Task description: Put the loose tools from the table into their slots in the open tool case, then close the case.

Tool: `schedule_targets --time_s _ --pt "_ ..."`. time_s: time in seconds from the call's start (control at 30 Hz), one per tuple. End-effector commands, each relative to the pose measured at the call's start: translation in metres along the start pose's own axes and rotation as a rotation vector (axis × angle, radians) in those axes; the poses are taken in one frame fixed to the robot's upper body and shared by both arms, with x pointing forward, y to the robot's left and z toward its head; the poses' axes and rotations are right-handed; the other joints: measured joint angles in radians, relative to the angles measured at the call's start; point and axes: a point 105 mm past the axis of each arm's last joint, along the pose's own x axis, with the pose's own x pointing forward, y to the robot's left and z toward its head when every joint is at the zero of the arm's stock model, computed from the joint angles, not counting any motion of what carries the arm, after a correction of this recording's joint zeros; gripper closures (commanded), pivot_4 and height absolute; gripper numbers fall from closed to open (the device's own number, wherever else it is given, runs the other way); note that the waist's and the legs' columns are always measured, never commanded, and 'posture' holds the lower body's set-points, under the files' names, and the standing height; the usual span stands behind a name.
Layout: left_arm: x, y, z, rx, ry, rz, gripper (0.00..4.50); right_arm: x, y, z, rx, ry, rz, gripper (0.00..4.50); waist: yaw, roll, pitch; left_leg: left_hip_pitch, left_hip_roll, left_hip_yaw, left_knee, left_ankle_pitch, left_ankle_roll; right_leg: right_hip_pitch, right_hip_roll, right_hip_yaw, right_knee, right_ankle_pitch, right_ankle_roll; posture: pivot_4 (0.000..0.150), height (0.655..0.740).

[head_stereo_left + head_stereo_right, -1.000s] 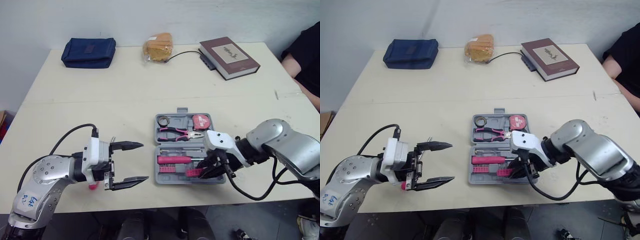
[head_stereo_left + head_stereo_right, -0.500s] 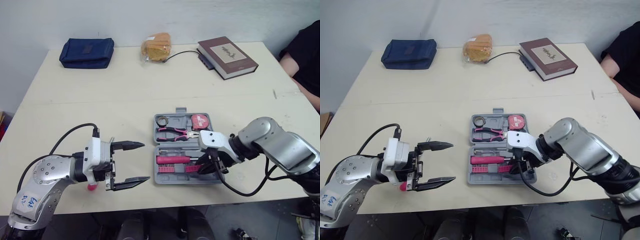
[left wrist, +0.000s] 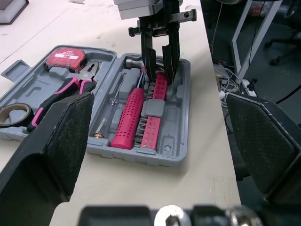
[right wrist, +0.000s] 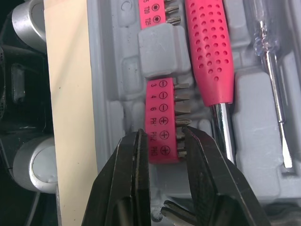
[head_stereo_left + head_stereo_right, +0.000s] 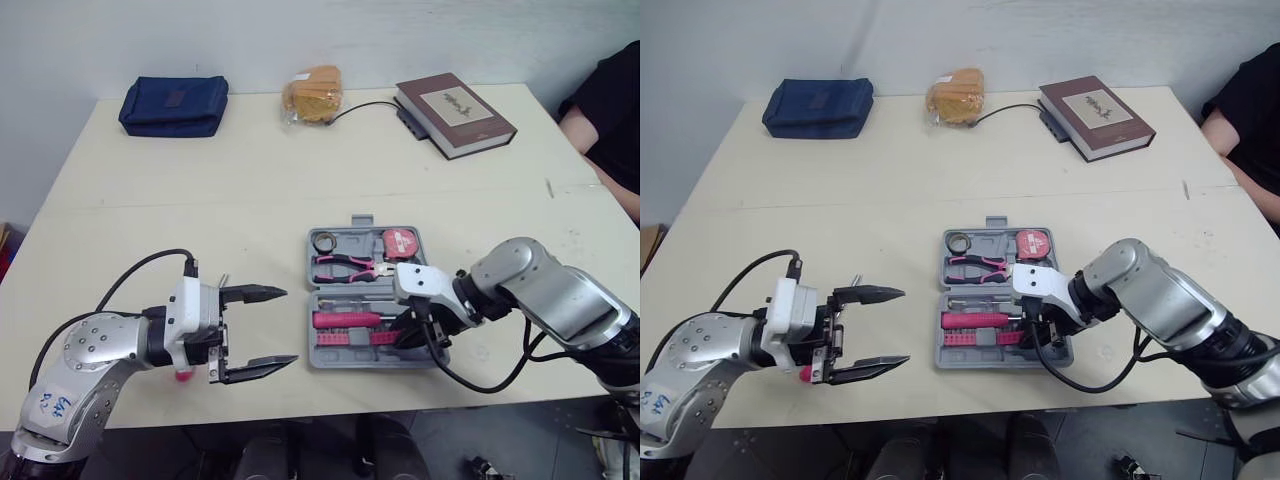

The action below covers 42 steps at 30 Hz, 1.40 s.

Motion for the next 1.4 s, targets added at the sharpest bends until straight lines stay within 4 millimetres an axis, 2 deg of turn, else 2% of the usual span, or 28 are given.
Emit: schedule_targets --time_s 0.03,0.23,0.27,0.33,0.37,0.4,0.53,0.63,0.77,0.9,1.0,1.1,1.23,1.4 --pt "0.001 -0.003 0.007 0.038 -0.008 -0.003 0.00 0.003 0.000 -0.003 0.001 0.003 0.000 3.80 0.000 0.000 0.000 0.000 0.000 0.000 0.000 0.000 0.000 0.000 0.000 0.000 0.000 0.000 0.000 0.150 0.7400" --pt "0.001 -0.003 0.007 0.040 -0.005 0.000 0.00 0.008 0.001 -0.004 0.006 -0.021 0.015 3.80 0.000 -0.001 -0.001 0.000 0.000 0.000 0.000 0.000 0.000 0.000 0.000 0.000 0.000 0.000 0.000 0.150 0.7400" --pt "0.001 -0.002 0.007 0.043 -0.005 0.004 0.00 0.007 0.002 0.001 -0.012 -0.063 0.021 3.00 0.000 -0.002 -0.001 0.000 0.000 0.000 0.000 0.000 0.000 0.000 0.000 0.000 0.000 0.000 0.000 0.150 0.7400" --pt "0.001 -0.002 0.007 0.045 -0.005 0.008 0.00 0.002 0.005 0.008 -0.050 -0.117 0.034 2.49 -0.001 -0.002 -0.001 0.000 0.001 0.000 0.000 0.000 0.000 0.000 0.001 0.000 0.000 0.000 0.000 0.150 0.7400" --pt "0.001 -0.003 0.007 0.045 -0.004 0.009 0.00 -0.001 0.006 0.009 -0.066 -0.128 0.040 1.82 0.000 -0.002 -0.001 0.000 0.001 0.000 0.000 0.000 0.000 0.000 0.001 0.000 0.000 0.000 0.000 0.150 0.7400" --pt "0.000 -0.003 0.007 0.042 -0.005 0.012 0.00 -0.009 0.007 0.011 -0.078 -0.139 0.049 1.71 0.000 -0.002 -0.001 0.000 0.000 0.000 0.000 0.000 0.000 0.000 0.000 0.000 0.000 0.000 0.000 0.150 0.7400" --pt "-0.003 -0.006 0.003 0.044 0.015 0.019 0.00 -0.042 0.013 0.013 -0.134 -0.151 0.093 1.71 0.000 -0.002 -0.001 0.000 0.000 0.000 0.000 0.000 0.000 0.000 0.000 0.000 0.000 0.000 0.000 0.150 0.7400" --pt "-0.003 -0.004 0.004 0.061 0.004 0.036 0.00 -0.061 0.010 0.014 -0.129 -0.201 0.100 1.71 0.000 -0.002 -0.001 0.000 0.000 0.000 0.000 0.000 0.001 0.000 0.000 0.000 -0.001 0.000 0.000 0.150 0.7400" --pt "-0.003 -0.002 0.003 0.064 -0.006 0.037 0.00 -0.062 0.006 0.019 -0.108 -0.354 0.124 1.71 0.000 -0.003 -0.001 0.000 0.001 0.000 0.000 0.000 0.000 0.001 0.000 0.000 -0.001 0.000 0.000 0.150 0.7400" --pt "-0.002 -0.002 0.002 0.063 -0.008 0.022 0.00 -0.052 -0.003 0.011 -0.162 -0.423 0.076 1.71 0.001 -0.003 -0.001 0.000 0.000 0.001 0.000 0.000 0.000 0.000 0.000 0.000 -0.001 0.000 0.000 0.150 0.7400" --pt "-0.004 -0.003 0.000 0.058 -0.002 0.027 0.00 -0.047 0.001 0.005 -0.185 -0.449 0.095 1.71 0.001 -0.003 -0.001 0.000 0.000 0.001 0.000 0.000 0.000 0.001 0.000 0.000 0.000 0.000 0.000 0.150 0.7400" --pt "-0.006 -0.004 -0.001 0.055 0.004 0.025 0.00 -0.041 0.006 0.001 -0.198 -0.449 0.120 2.54 0.001 -0.003 -0.001 0.000 0.000 0.001 0.000 0.000 0.001 0.001 0.000 0.000 0.000 0.000 0.000 0.150 0.7400" --pt "-0.006 -0.004 0.000 0.055 0.004 0.025 0.00 -0.028 0.007 -0.005 -0.226 -0.463 0.110 4.41 0.001 -0.003 -0.001 0.001 0.000 0.001 0.000 0.000 0.000 0.001 0.000 0.000 0.000 0.000 0.000 0.150 0.7400" --pt "-0.006 -0.004 0.000 0.052 0.006 0.025 0.00 -0.020 0.001 -0.011 -0.255 -0.470 0.079 4.46 0.001 -0.003 -0.001 0.001 0.000 0.001 0.000 0.000 0.000 0.001 0.000 0.000 0.000 0.000 0.000 0.150 0.7400"
